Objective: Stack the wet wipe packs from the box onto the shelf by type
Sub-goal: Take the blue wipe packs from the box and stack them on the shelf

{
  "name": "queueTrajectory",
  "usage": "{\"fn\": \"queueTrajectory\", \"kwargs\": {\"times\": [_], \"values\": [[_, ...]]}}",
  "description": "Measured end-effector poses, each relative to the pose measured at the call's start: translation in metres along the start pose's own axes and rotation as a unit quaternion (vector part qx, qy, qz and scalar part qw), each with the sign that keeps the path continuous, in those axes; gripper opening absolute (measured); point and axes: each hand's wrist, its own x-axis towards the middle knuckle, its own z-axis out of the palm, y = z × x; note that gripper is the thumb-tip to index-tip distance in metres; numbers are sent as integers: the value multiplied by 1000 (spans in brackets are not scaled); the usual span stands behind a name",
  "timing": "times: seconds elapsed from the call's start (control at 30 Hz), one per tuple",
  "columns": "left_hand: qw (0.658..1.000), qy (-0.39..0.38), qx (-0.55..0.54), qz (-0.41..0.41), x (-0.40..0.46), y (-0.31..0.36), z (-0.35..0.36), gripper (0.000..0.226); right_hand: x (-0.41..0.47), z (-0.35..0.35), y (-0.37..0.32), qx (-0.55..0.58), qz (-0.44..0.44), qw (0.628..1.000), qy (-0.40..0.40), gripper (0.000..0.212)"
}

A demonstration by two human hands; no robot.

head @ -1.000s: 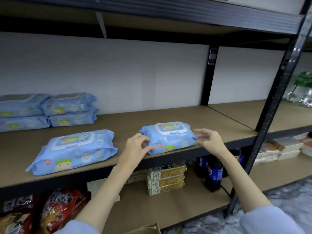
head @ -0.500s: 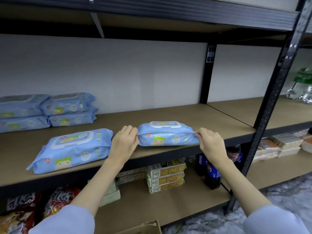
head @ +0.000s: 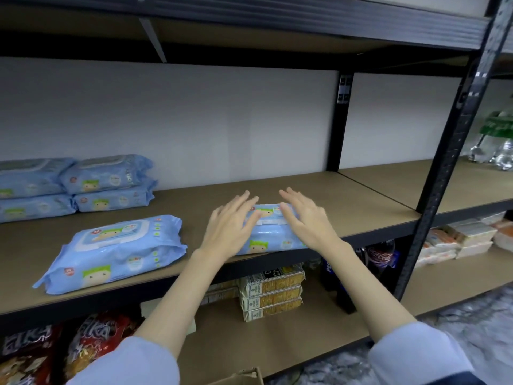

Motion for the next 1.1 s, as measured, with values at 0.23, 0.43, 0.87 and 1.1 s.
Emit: {"fn": "queueTrajectory", "kwargs": {"times": [0.23, 0.43, 0.87, 1.1], "values": [[976, -79, -143, -147, -9, -15, 11, 44, 2, 2, 7, -8, 163, 985, -51, 71], [882, -96, -421, -186, -6, -28, 1, 57, -1, -23, 23, 234, 257, 926, -150, 78], [870, 38, -469, -145, -18, -59, -52, 34, 8, -14, -22, 436, 215, 870, -83, 61], [876, 97, -422, -212, -63, -129, -146, 56, 41, 26, -135, 468, 137, 865, -117, 66]]}}
